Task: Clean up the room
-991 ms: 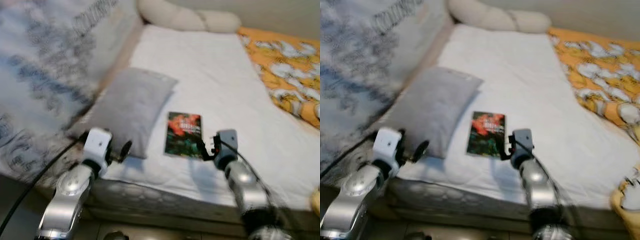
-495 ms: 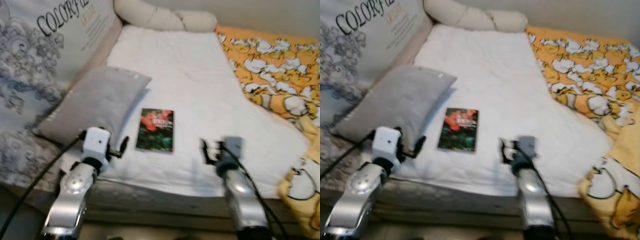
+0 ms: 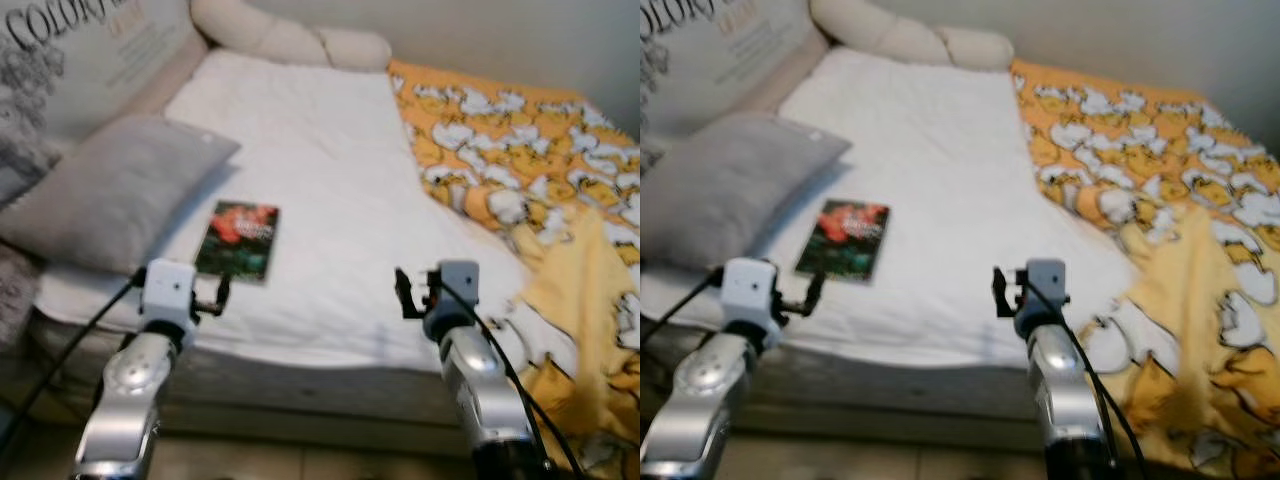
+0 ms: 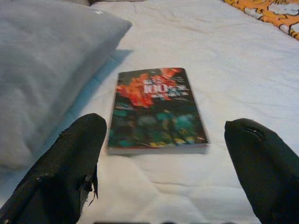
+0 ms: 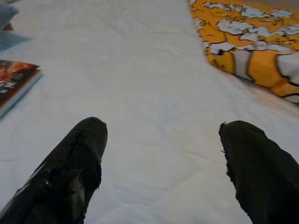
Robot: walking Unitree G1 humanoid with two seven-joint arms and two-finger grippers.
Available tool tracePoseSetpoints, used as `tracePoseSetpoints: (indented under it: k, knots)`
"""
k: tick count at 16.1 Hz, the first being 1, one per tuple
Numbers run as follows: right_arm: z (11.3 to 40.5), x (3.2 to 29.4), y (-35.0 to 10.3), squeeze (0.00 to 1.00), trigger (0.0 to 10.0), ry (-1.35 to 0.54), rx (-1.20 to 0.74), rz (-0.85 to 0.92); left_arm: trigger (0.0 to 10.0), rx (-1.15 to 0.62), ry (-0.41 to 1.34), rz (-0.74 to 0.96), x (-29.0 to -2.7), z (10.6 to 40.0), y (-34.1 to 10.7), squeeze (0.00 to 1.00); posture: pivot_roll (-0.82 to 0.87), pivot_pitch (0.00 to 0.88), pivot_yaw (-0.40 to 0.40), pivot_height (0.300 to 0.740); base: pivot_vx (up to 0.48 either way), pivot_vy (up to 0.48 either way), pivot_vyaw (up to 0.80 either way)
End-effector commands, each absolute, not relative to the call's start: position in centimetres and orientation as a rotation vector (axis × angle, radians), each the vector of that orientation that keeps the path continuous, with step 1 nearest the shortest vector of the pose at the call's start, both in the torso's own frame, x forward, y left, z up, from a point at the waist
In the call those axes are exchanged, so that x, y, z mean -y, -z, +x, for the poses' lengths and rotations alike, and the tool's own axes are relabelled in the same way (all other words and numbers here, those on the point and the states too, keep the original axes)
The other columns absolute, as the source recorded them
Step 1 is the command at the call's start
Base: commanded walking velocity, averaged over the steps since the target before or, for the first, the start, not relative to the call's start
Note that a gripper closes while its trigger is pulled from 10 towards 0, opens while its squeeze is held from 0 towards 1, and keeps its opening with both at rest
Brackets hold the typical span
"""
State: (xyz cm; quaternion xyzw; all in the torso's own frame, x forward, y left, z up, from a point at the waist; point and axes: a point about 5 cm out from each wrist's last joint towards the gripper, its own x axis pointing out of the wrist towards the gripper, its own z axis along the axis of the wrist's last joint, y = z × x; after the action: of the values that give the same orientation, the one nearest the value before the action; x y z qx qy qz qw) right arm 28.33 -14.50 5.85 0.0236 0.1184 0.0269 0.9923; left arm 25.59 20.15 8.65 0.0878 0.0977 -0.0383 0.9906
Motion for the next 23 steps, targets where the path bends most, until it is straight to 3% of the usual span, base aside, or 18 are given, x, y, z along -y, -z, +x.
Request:
tracePoseSetpoints:
  k: [1, 5, 9, 18, 23]
  knots:
    - [28.3, 15.7, -5.9, 0.0, 10.0, -0.021, -0.244, 0.041, 10.0, -0.183, 0.1, 0.173, -19.2, 25.8, -8.8, 0.0, 0.04, 0.0, -0.079, 0.74, 0.0, -0.307, 0.0]
    - [28.4, 15.4, -6.0, 0.0, 10.0, -0.031, -0.243, 0.062, 10.0, -0.158, 0.093, 0.158, -19.3, 26.5, -9.3, 0.0, 0.05, 0.0, -0.077, 0.74, 0.0, 0.0, 0.0]
    - [28.6, 15.1, -5.9, 0.0, 10.0, -0.027, -0.257, 0.077, 10.0, -0.151, 0.119, 0.146, -19.3, 26.8, -9.6, 0.0, 0.04, 0.0, -0.068, 0.74, 0.0, 0.0, -0.72]
    - [28.8, 14.9, -5.7, 0.0, 10.0, -0.043, -0.268, 0.058, 10.0, -0.149, 0.137, 0.15, -19.2, 27.1, -9.6, 0.0, 0.05, 0.0, -0.067, 0.74, 0.0, 0.0, 0.0]
    - [28.8, 14.8, -5.5, 0.0, 10.0, -0.048, -0.283, 0.049, 10.0, -0.146, 0.142, 0.15, -19.3, 27.1, -9.7, 0.0, 0.05, 0.0, -0.065, 0.74, 0.1, 0.0, -0.48]
